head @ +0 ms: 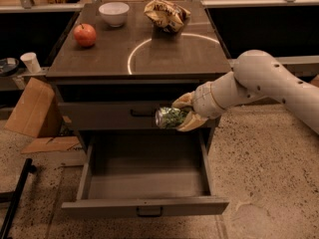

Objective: Pick green can from middle drawer and place on counter

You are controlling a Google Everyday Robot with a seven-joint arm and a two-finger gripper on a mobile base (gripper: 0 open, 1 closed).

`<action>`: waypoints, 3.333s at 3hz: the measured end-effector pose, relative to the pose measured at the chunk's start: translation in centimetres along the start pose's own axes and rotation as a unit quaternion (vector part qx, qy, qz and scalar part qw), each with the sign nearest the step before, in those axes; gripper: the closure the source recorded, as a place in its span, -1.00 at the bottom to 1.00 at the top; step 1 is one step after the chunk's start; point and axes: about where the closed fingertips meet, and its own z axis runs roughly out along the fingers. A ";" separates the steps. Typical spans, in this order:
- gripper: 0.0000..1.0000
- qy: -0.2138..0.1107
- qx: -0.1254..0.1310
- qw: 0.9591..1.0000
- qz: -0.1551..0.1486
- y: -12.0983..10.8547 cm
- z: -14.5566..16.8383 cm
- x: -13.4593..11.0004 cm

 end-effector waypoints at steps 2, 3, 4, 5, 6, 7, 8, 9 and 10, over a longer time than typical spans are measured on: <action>1.00 0.016 0.040 0.999 0.022 -6.4 -4.5 -1.8; 1.00 0.019 0.091 0.995 0.040 -11.4 -8.3 -2.7; 1.00 0.010 0.148 0.986 0.074 -16.4 -11.6 -2.0; 1.00 0.010 0.148 0.986 0.074 -16.4 -11.6 -2.0; 1.00 0.013 0.163 0.982 0.094 -17.5 -11.9 -1.7; 1.00 0.030 0.172 0.976 0.129 -20.3 -11.7 -0.2; 1.00 0.034 0.185 0.968 0.168 -23.8 -11.9 0.8; 0.46 0.028 0.198 0.962 0.183 -26.8 -11.9 1.1; 0.00 0.020 0.197 0.961 0.191 -27.9 -11.4 1.5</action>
Offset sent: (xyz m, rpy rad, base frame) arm 0.0939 -0.0245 0.1424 0.0367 -0.1054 -0.1869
